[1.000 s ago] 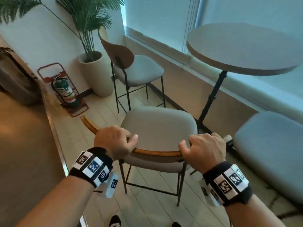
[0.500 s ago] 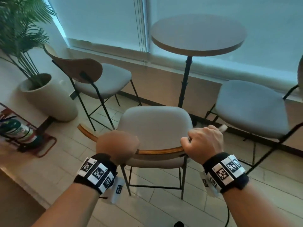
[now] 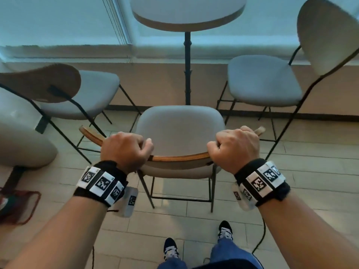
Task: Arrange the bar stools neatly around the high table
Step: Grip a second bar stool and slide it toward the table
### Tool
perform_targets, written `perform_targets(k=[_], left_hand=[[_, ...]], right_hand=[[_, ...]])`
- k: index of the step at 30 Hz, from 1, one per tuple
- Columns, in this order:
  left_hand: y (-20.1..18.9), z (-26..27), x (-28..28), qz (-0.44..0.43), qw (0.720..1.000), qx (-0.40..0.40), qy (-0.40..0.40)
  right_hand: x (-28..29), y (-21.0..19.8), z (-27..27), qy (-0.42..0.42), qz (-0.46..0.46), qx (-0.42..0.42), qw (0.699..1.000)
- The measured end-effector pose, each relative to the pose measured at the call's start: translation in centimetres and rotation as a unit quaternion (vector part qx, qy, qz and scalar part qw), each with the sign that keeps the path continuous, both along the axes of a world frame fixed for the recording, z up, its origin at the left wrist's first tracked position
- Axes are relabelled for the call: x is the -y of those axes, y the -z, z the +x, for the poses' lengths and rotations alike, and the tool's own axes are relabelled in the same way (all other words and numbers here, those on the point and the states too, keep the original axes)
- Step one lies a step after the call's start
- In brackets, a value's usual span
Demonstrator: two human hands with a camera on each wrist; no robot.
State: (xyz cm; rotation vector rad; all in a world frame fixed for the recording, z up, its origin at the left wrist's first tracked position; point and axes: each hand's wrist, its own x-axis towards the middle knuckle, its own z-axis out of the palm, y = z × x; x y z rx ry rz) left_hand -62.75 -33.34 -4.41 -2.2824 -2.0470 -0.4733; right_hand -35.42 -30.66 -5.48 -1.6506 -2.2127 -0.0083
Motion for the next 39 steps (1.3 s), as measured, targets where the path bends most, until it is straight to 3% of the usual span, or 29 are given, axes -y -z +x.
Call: perform_targets(k=[5,12,21,33,37,39], left_hand=[[0.0,-2.0,-1.2,0.003,0.999,0.021,0.030],[0.0,-3.6,-2.3,0.003,0.999,0.032,0.005],[0.1,-2.4,-2.2,-0.004,0.999,0.035,-0.038],[1.0,-2.9,-2.2,0.053,0.995,0.081,-0.003],[2.8,-3.5,0.6,0.130,0.988,0.079,0.027],[4.9,-4.2,4.4,0.103,0.992,0.069,0.039]], right_hand=[[0.1,-0.1,-1.6,0.024,0.006,0.006,1.000],[-0.8,-0.4,-3.5,0.011,0.003,0.019,1.000],[-1.7,-0.2,-2.9,0.006,-0.003,0.016,1.000],[-1.5,0.3,-3.1,0.003,0.029,-0.034,0.999],[0.3,2.8,-1.9,-0.008,0.112,-0.098,0.989],[2.9,5.6,-0.8,-0.041,0.114,-0.092,0.988]])
